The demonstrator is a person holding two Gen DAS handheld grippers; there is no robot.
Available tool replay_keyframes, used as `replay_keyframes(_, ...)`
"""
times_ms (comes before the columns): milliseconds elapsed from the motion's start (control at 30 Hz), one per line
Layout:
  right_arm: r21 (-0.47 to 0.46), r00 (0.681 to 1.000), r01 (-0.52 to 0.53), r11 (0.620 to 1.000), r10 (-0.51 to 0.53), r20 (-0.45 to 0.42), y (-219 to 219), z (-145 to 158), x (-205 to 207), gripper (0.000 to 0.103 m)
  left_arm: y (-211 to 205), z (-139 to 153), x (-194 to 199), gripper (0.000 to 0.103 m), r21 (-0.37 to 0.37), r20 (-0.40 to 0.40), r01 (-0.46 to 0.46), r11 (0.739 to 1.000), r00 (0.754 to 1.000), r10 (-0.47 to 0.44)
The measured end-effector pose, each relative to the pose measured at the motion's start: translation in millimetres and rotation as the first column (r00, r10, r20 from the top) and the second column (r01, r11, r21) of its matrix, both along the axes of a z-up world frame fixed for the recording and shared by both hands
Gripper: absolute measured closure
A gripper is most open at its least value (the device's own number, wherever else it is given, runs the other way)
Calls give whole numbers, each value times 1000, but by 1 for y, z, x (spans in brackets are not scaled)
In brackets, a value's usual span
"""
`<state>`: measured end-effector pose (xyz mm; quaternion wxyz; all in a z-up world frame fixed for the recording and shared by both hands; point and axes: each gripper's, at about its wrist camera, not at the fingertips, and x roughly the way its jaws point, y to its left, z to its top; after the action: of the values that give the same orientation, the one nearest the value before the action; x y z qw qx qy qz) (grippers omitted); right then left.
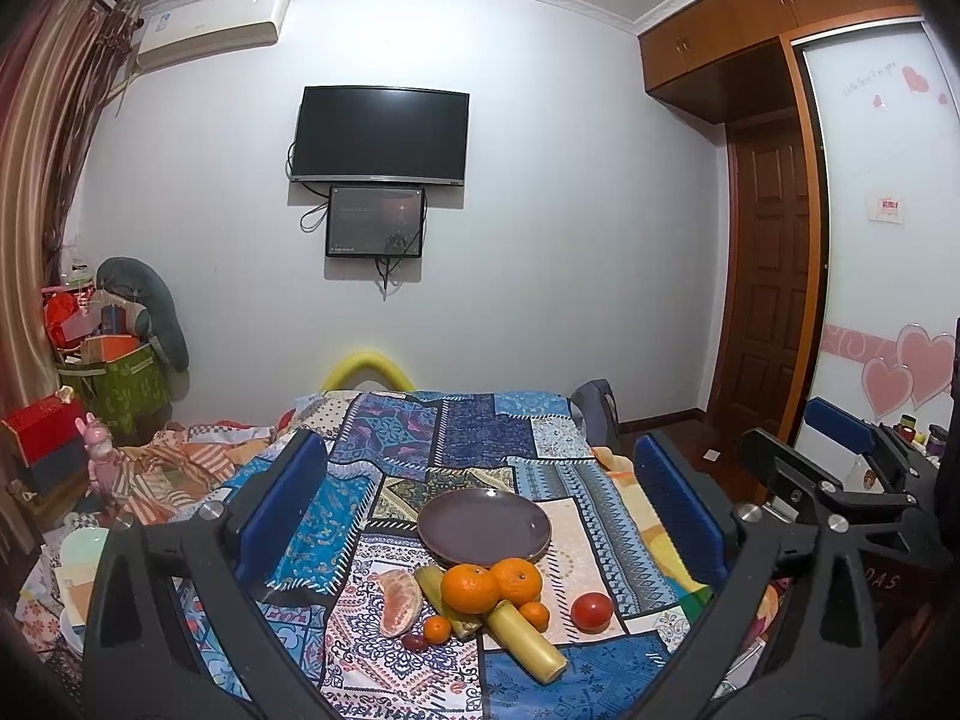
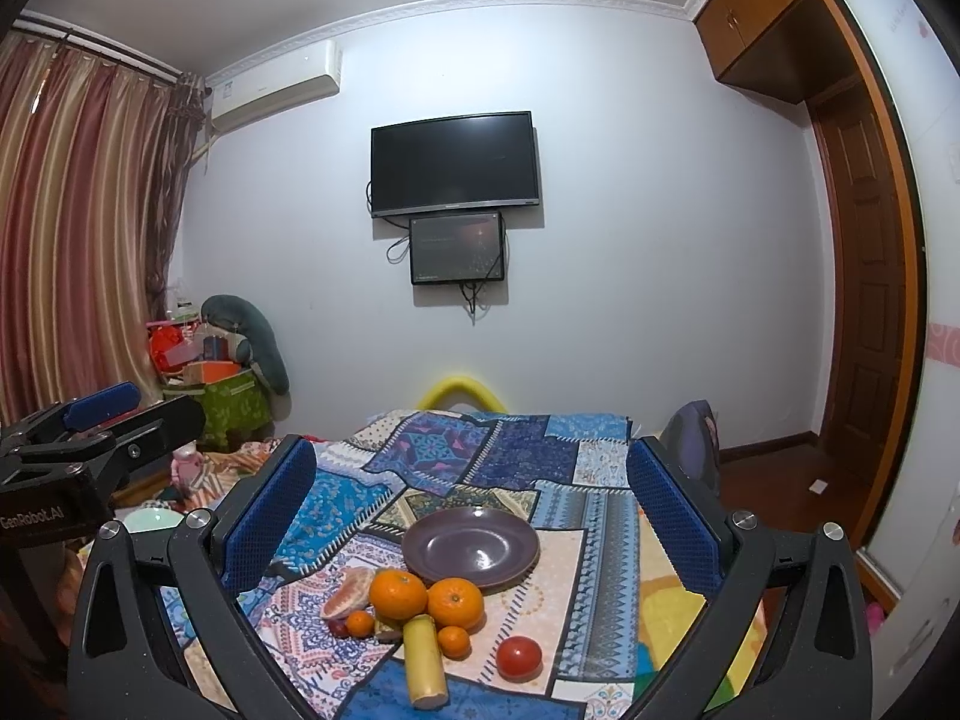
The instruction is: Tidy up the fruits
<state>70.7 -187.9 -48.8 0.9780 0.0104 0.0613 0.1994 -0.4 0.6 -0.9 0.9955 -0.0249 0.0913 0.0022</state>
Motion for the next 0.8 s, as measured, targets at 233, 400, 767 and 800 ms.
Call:
replay_keyframes(233,0,1000,1,1000,-1,0,0,1,0,0,-1,0,0,0,0,-1,0,1000,1000,0)
replay_keyframes(400,4,1000,2,1000,-2,-1,-2,1,0,0,-2,0,0,0,1,0,1,1000,1000,-1)
replay_keyframes(767,3,1000,2,1000,-2,-4,-4,-1,0,0,-2,0,0,0,-1,-1,1,1000,1000,-1)
replay_keyframes(800,3,1000,2,1000,-2,-4,-4,0,0,0,-2,0,0,0,-1,-1,1,1000,1000,-1)
